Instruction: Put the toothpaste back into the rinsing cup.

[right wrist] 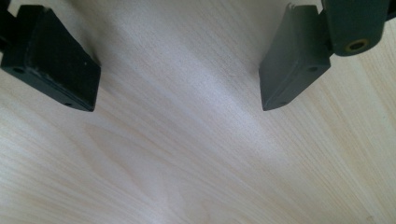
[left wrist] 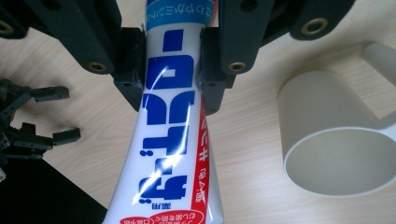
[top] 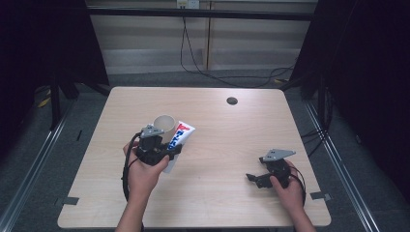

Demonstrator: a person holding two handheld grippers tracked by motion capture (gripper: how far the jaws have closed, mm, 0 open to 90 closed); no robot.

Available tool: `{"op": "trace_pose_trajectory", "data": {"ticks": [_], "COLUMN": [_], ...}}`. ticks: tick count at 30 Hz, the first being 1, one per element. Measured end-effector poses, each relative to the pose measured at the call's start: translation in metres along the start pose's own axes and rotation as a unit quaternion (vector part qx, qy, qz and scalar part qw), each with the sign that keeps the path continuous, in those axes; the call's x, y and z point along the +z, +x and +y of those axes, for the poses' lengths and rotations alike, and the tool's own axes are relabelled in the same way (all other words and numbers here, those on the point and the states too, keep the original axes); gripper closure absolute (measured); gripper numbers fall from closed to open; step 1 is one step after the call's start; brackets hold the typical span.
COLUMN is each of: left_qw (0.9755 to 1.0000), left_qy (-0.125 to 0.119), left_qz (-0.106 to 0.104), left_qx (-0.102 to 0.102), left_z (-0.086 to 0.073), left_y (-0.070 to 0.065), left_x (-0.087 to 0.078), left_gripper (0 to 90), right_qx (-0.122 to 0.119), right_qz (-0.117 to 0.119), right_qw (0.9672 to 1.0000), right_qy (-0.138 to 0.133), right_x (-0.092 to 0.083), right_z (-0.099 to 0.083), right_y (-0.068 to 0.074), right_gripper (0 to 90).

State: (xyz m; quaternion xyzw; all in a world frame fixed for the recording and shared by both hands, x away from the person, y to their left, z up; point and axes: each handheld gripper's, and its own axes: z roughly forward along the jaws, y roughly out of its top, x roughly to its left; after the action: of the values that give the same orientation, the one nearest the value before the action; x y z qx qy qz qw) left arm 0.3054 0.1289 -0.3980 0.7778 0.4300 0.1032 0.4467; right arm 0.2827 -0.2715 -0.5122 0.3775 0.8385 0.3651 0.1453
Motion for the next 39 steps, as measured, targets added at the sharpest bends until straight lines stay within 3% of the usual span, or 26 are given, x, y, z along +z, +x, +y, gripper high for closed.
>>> {"op": "trace_pose_trajectory", "data": {"ticks": [8,19,32,39], "left_qw": [0.9996,0.9989,0.9982,0.9976], "left_qy": [-0.026,-0.037,-0.046,-0.057], "left_qz": [0.013,0.028,0.036,0.039], "left_qx": [0.000,0.005,0.012,0.006], "left_z": [0.007,0.017,0.040,0.048], "left_y": [-0.001,0.000,-0.001,0.003], "left_x": [-0.002,-0.003,-0.002,-0.001], "left_gripper": [68.8,68.8,68.7,68.7], "right_qx": [-0.001,-0.001,-0.001,-0.001], "right_qz": [0.000,0.000,0.000,0.000], "right_qw": [1.0000,1.0000,1.0000,1.0000], "right_qy": [-0.001,-0.001,0.000,-0.001], "right_x": [0.000,0.000,0.000,0.000], "right_z": [0.000,0.000,0.000,0.000], "right_y": [0.000,0.000,0.000,0.000], "right_gripper": [12.1,12.1,12.1,12.1]}}
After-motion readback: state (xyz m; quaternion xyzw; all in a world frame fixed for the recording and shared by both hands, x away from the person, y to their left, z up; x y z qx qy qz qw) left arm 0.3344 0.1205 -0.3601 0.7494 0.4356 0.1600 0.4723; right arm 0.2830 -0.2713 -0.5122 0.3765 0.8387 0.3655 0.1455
